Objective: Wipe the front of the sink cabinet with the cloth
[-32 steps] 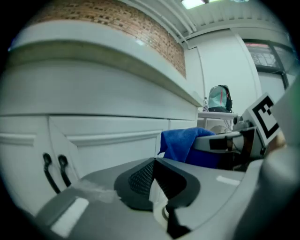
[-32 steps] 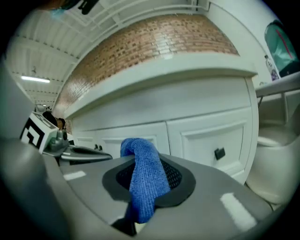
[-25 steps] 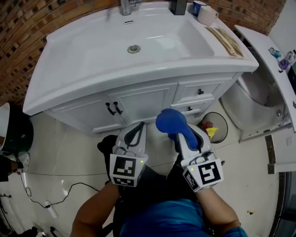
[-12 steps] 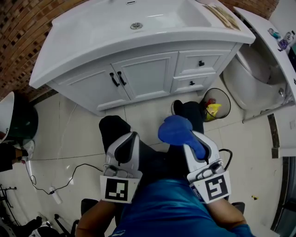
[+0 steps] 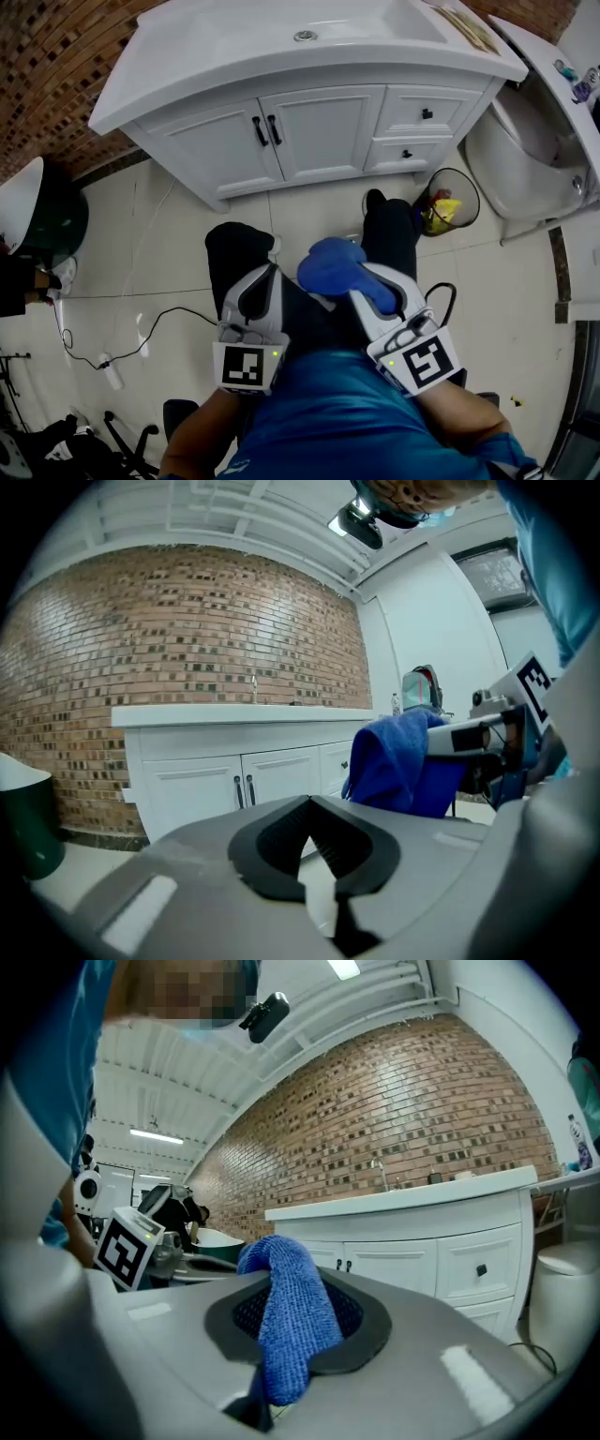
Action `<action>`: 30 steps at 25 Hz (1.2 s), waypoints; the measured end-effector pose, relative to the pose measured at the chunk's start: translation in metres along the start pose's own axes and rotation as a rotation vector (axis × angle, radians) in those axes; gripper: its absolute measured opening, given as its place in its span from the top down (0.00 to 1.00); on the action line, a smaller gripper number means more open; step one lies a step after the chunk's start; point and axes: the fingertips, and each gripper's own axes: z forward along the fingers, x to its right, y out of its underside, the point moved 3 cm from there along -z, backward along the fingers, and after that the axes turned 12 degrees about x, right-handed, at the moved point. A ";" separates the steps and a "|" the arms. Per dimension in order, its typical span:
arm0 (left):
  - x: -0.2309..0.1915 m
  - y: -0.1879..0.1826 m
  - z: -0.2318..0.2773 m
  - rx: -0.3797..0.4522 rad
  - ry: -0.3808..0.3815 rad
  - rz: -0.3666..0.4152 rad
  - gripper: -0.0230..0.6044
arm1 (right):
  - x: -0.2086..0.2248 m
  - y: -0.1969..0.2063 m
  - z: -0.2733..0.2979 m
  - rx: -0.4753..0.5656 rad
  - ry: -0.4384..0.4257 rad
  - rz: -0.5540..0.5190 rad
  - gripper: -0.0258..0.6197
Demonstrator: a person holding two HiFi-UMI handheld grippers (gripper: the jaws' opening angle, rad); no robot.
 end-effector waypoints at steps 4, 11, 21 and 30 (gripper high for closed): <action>0.000 0.001 -0.013 0.001 -0.003 0.022 0.95 | -0.025 0.017 0.001 -0.046 -0.052 0.015 0.87; 0.000 0.005 -0.018 -0.006 0.014 0.061 0.95 | -0.033 0.024 0.002 -0.049 -0.065 0.007 0.88; 0.007 0.008 -0.009 -0.017 0.035 0.049 0.95 | -0.018 0.028 -0.007 -0.070 -0.012 0.033 0.88; 0.031 0.008 0.006 -0.012 0.099 0.063 0.95 | 0.001 0.026 -0.024 -0.062 0.042 0.036 0.88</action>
